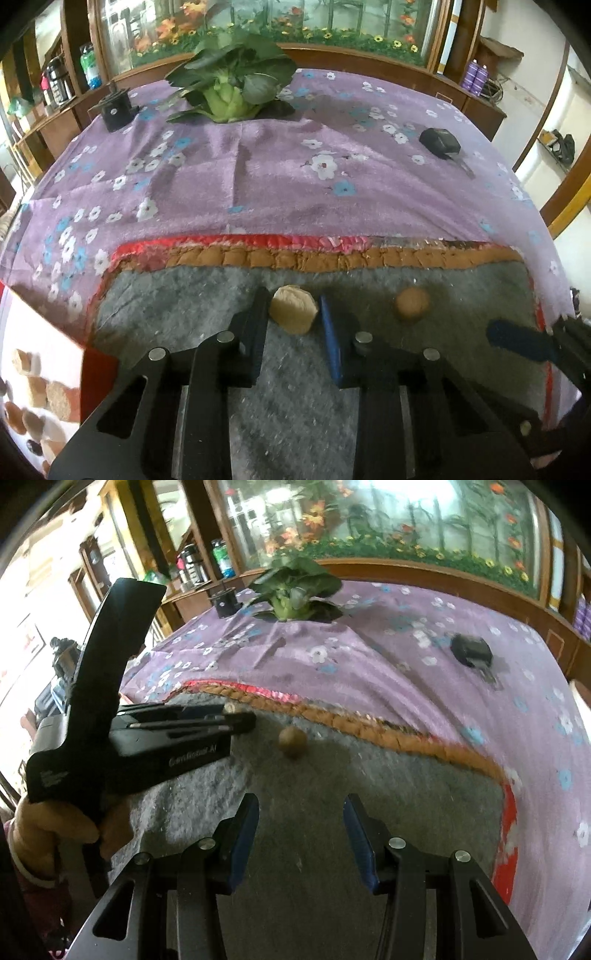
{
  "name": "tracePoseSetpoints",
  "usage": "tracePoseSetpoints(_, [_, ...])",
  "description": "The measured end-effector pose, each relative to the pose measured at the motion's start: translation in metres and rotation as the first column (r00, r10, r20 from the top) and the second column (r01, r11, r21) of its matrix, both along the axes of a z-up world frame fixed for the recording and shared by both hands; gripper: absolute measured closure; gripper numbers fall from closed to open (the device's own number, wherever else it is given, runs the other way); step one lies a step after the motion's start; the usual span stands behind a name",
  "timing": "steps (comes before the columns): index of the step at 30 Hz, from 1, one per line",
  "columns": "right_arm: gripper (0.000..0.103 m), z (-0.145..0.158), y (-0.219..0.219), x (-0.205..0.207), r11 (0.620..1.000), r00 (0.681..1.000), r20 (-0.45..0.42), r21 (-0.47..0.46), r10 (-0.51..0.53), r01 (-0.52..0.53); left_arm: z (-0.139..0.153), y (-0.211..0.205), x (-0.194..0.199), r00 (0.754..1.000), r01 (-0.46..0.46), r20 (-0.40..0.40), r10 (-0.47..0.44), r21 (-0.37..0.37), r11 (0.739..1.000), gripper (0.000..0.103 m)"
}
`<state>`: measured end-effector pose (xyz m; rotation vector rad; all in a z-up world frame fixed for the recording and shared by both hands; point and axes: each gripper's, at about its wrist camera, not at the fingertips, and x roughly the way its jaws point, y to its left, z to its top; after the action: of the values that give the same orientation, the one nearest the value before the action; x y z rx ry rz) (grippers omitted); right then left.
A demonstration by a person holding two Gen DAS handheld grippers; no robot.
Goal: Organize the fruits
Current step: 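Grasp another cream chunk with the left gripper while the right grasps another nut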
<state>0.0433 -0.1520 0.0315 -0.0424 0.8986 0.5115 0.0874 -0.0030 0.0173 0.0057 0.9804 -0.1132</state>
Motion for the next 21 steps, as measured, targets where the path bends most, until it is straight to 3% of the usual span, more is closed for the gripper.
tracePoseSetpoints(7, [0.059,-0.001,0.021,0.025,0.998,0.999,0.036,-0.055,0.033,-0.031,0.021,0.017,-0.025,0.998,-0.042,0.042,0.042,-0.010,0.999,0.077])
tracePoseSetpoints(12, [0.075,-0.019,0.030,0.046,0.995,0.999,-0.018,-0.085,0.044,-0.046,0.024,0.024,-0.036,0.998,-0.047,0.042,0.047,-0.018,0.999,0.077])
tracePoseSetpoints(14, [0.082,-0.020,0.032,0.044,0.993,0.999,-0.002,-0.110,0.048,-0.048,0.025,0.026,-0.039,0.998,-0.045,0.041,0.045,-0.017,0.999,0.077])
tracePoseSetpoints(21, [0.082,0.000,0.025,0.021,0.997,0.999,0.016,-0.067,0.034,-0.033,0.031,0.035,-0.056,0.997,-0.055,0.050,0.056,-0.019,0.998,0.077])
